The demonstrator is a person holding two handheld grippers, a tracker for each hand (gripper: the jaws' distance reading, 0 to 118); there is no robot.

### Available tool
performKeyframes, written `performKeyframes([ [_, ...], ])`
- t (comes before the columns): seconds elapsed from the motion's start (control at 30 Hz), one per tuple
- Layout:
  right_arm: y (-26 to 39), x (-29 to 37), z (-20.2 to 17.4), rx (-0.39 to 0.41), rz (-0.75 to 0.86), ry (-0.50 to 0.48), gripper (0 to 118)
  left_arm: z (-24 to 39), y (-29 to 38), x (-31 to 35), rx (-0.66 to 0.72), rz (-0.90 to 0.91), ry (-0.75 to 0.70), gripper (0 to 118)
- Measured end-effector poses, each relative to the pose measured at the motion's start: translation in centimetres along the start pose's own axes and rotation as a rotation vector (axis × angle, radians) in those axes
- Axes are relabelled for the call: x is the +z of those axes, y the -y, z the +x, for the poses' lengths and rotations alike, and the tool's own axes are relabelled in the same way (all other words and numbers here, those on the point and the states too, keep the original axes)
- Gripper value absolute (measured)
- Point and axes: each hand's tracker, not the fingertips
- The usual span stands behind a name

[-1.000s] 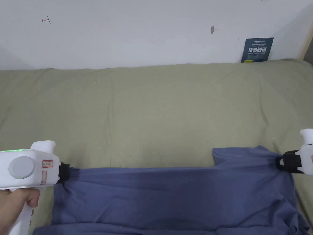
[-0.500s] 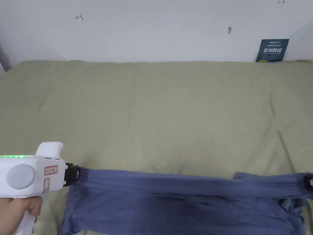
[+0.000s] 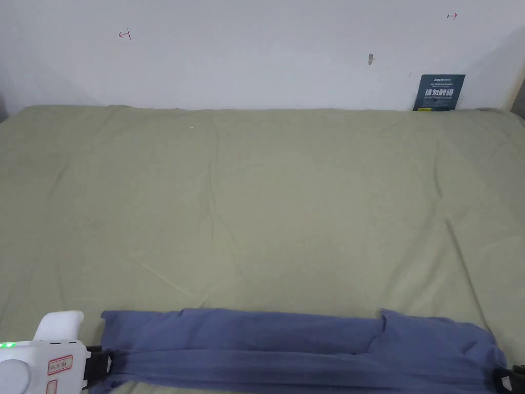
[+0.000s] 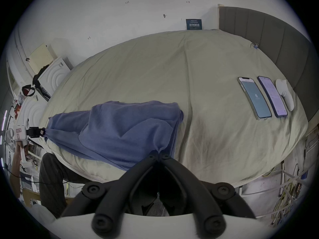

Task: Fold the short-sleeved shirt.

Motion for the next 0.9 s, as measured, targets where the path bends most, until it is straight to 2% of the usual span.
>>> performKeyframes([
  [0.07,-0.3,-0.3,-0.4,0.011,-0.009,-0.001,1,-0.3,0.0,-0.5,0.007,-0.011,0.001,2],
  [0.1,-0.4,-0.4,-0.5,0.008,-0.014,0.000,2,-0.2,0.1,-0.5,0.006,-0.009,0.000,7],
  [0.13,-0.4,-0.5,-0.7,0.008,-0.022,0.014,15,0.0,0.2,-0.5,0.004,-0.003,-0.008,31],
  [0.2,-0.7,-0.5,-0.9,0.015,-0.065,0.076,66,-0.3,0.4,-1.0,-0.007,-0.022,-0.069,104],
  [0.23,-0.8,-0.4,-1.0,0.012,-0.086,0.145,87,-0.5,0.5,-1.1,-0.017,-0.066,-0.129,118],
  [0.3,-0.9,0.5,-1.1,0.030,-0.068,0.192,91,-1.3,0.3,-0.3,-0.056,-0.020,-0.160,116],
  [0.4,-1.0,2.3,-1.8,0.044,-0.028,0.202,91,-2.6,0.1,1.5,-0.013,-0.027,-0.152,115],
  [0.43,-1.2,3.0,-2.1,0.034,-0.008,0.195,91,-2.3,0.5,3.0,0.014,-0.008,-0.128,110],
  [0.47,-1.2,3.6,-2.2,0.017,0.022,0.180,89,-2.4,0.6,3.9,0.036,0.022,-0.100,98],
  [0.5,-1.3,4.2,-2.6,0.005,0.050,0.147,76,-2.6,0.6,4.9,0.049,0.051,-0.057,71],
  [0.53,-1.5,5.1,-3.2,-0.002,0.095,0.115,32,-2.8,0.4,5.7,0.068,0.076,-0.015,11],
  [0.57,-1.5,5.7,-3.8,-0.006,0.141,0.092,0,-3.3,0.2,5.9,0.078,0.073,0.001,4],
  [0.63,-2.0,7.1,-5.8,-0.005,0.210,0.144,0,-3.8,0.0,6.4,0.073,0.165,-0.021,4],
  [0.67,-2.2,7.5,-6.3,0.001,0.243,0.133,0,-3.9,-0.1,6.4,0.063,0.118,-0.009,4],
  [0.73,-2.6,8.6,-8.0,0.004,0.265,0.081,0,-4.5,-0.8,6.7,0.083,0.145,0.031,4],
  [0.9,-2.2,9.8,-10.8,-0.016,0.316,0.066,0,-5.6,-1.7,4.7,0.159,0.113,0.159,4],
])
